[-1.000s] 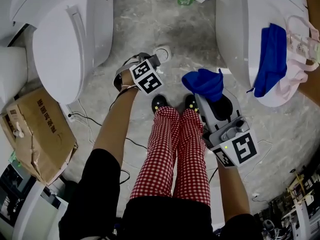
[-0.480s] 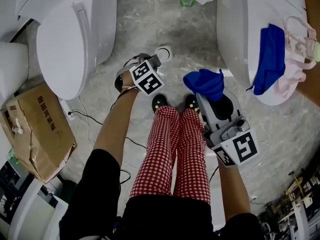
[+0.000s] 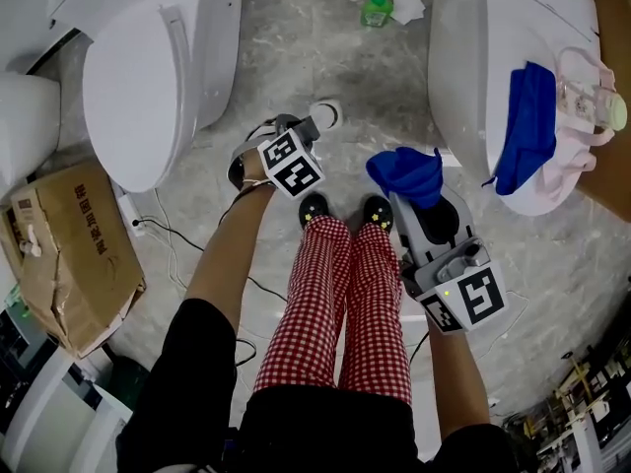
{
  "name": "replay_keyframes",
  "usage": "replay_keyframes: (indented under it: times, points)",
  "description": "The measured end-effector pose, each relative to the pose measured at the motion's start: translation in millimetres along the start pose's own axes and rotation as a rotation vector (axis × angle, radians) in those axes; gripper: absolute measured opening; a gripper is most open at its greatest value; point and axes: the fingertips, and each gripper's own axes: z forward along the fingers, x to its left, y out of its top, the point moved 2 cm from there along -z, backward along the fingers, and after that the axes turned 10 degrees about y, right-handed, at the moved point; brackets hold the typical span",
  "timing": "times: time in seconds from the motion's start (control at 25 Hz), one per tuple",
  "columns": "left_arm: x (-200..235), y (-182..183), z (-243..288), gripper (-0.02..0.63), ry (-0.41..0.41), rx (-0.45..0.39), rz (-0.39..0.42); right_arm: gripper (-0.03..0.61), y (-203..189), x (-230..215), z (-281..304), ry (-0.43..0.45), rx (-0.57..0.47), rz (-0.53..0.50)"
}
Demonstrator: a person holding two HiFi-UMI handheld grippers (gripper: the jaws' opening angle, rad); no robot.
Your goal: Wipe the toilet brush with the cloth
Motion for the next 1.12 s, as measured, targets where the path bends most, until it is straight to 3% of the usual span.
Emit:
replay_keyframes:
  times: [0.48, 1.12]
  points:
    - [-4, -19, -33, 0.166, 0.019, -0.042, -0.034, 0.078, 1, 22, 0, 0.028, 0.0, -0.007]
    - [0, -37, -86, 0.166, 0.03, -0.109, -0.205, 0.078, 16, 53, 2, 0.073, 0.007, -0.038]
